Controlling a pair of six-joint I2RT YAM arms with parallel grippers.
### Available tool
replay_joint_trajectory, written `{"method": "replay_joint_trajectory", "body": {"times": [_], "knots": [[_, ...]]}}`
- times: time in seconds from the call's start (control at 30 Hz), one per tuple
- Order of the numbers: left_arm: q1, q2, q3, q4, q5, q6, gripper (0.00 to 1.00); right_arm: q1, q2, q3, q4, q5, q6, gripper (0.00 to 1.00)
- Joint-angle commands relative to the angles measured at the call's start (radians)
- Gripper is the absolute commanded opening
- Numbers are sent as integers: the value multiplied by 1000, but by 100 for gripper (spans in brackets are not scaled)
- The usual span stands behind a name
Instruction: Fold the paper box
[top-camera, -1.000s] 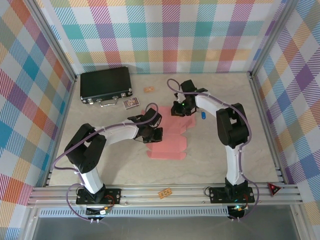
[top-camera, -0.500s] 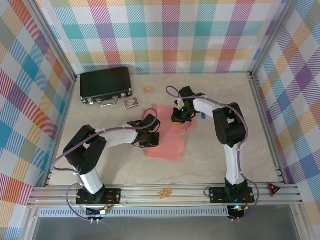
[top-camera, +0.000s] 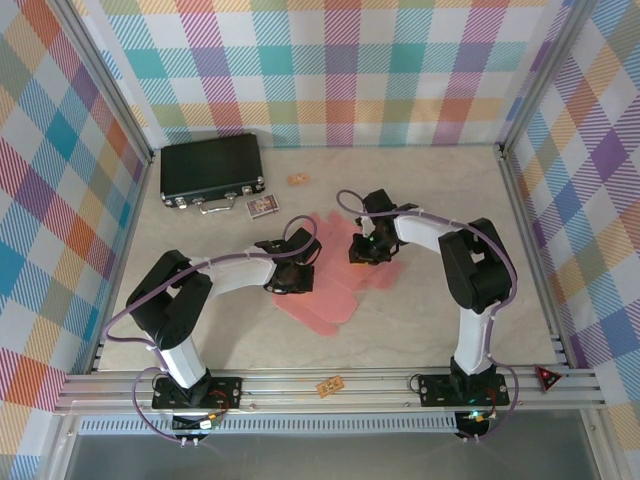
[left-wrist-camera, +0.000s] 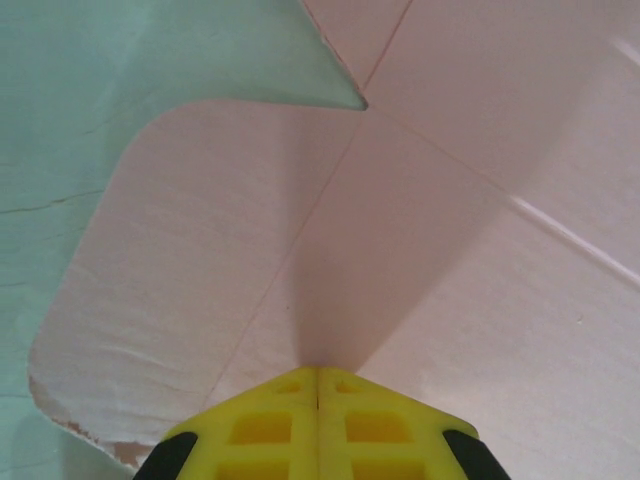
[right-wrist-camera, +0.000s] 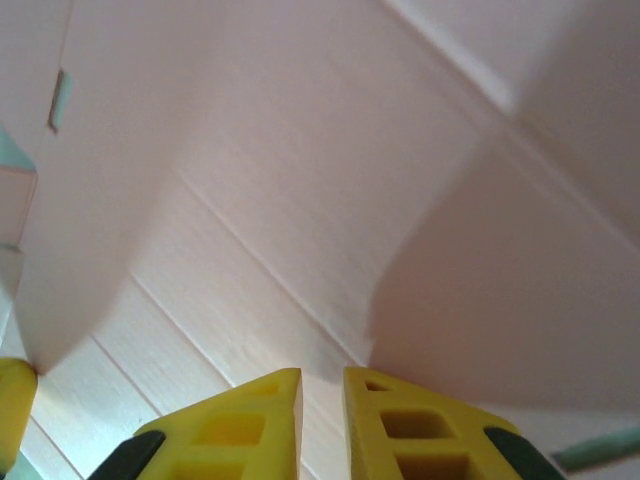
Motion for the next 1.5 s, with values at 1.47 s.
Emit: {"method": "replay_joint_trajectory", "body": {"times": [1.47], "knots": [[-11, 55, -18, 80, 97, -113, 0, -147, 266, 445, -273, 14, -670, 57]]}}
